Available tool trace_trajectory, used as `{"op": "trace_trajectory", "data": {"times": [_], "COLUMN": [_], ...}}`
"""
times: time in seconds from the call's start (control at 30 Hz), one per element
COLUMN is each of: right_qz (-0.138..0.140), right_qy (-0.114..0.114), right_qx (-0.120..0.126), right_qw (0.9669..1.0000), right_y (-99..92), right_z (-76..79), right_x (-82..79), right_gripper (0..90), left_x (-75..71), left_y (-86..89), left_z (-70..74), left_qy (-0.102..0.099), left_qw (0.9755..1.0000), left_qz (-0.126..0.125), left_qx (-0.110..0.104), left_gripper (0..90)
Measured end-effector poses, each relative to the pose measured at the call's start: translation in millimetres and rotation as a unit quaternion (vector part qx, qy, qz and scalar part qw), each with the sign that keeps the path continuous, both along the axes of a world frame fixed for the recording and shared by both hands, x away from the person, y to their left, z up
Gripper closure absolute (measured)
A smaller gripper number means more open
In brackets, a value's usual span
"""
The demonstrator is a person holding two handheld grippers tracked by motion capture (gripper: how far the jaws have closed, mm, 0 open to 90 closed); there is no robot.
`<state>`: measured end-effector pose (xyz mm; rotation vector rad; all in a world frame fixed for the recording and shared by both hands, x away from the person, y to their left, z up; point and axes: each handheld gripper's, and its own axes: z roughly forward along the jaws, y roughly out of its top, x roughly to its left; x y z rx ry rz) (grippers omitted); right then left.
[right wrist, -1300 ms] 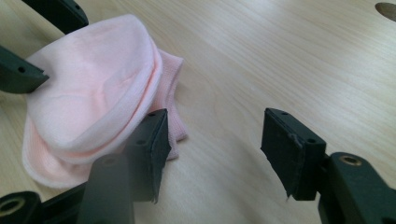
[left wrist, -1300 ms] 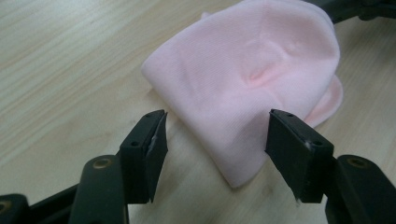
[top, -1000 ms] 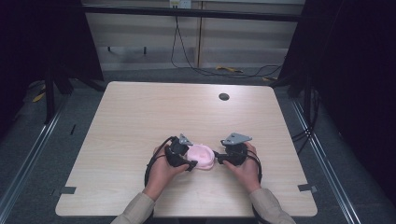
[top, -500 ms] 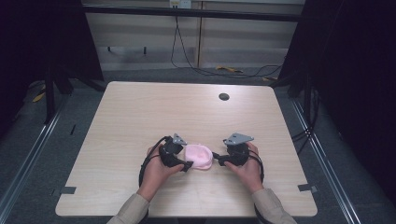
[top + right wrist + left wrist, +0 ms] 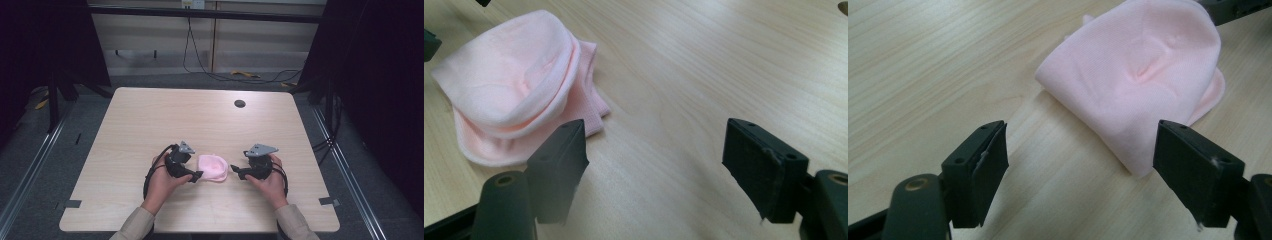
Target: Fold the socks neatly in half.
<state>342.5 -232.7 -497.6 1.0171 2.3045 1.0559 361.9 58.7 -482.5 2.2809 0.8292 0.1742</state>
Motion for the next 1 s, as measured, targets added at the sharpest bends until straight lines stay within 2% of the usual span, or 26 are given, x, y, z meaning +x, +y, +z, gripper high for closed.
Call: {"op": "trace_trajectory", "data": {"times": [0.4, 0.43, 0.53, 0.73, 1.0], "right_qz": [0.0, 0.0, 0.002, 0.007, 0.007], "right_qy": [0.01, 0.012, 0.015, 0.021, 0.026], "right_qx": [0.002, 0.004, 0.005, 0.012, 0.017], "right_qw": [0.9999, 0.9999, 0.9999, 0.9997, 0.9995], "right_y": [-4.9, -5.4, -7.6, -12.2, -22.0], "right_z": [-0.9, -0.8, -0.5, 0.6, 1.8], "right_x": [-6.4, -7.2, -9.5, -15.3, -22.0], "right_gripper": [24.5, 24.4, 24.1, 23.5, 23.2], "left_x": [0.5, 0.3, 0.7, 1.5, -0.4], "left_y": [15.4, 16.1, 20.4, 28.0, 36.5], "left_z": [2.7, 2.5, 4.5, 5.5, 1.3], "left_qy": [-0.007, -0.005, -0.012, -0.011, -0.005], "left_qw": [0.9999, 0.9999, 0.9997, 0.9995, 0.9996], "left_qz": [0.003, 0.005, 0.003, 0.008, 0.005], "left_qx": [-0.009, -0.016, -0.018, -0.027, -0.027], "left_gripper": [21.4, 21.4, 21.2, 20.8, 20.2]}}
